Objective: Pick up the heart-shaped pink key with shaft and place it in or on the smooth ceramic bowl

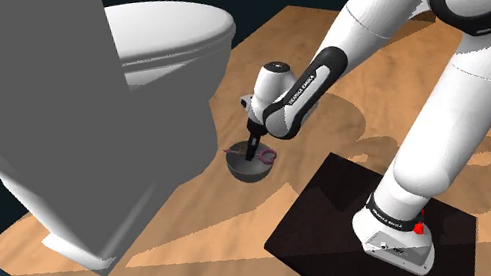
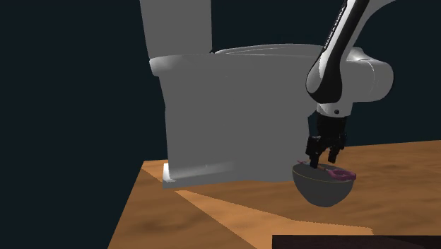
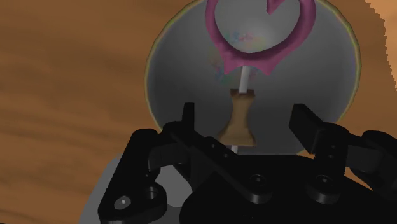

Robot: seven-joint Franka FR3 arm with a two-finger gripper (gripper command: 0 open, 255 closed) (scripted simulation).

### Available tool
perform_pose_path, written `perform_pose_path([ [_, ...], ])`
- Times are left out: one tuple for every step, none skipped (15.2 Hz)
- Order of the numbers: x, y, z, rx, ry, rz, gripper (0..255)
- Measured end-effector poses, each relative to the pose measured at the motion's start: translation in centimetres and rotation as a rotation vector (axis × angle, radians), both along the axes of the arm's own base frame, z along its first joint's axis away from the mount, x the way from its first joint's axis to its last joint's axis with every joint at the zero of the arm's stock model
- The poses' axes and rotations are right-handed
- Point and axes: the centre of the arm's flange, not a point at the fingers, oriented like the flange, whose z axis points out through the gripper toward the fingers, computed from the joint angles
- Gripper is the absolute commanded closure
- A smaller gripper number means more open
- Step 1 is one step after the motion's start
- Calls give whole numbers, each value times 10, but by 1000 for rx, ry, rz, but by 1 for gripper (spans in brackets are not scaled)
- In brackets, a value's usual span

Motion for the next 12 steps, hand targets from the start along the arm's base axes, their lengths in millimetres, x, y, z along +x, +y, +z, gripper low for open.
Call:
perform_pose_path([
  [0,0,0,0,0,0,0],
  [0,0,0,0,0,0,0],
  [0,0,0,0,0,0,0],
  [-1,-1,5,0,0,0,0],
  [-3,0,13,-1,-1,0,0],
  [-4,-2,26,-1,-1,0,0],
  [-6,0,37,-1,-2,0,0],
  [-7,-1,43,-1,-1,0,0],
  [-9,-1,46,0,-1,0,0],
  [-9,-1,48,0,-1,0,0],
  [-10,-1,48,0,0,0,0],
  [-10,-1,49,0,0,0,0],
])
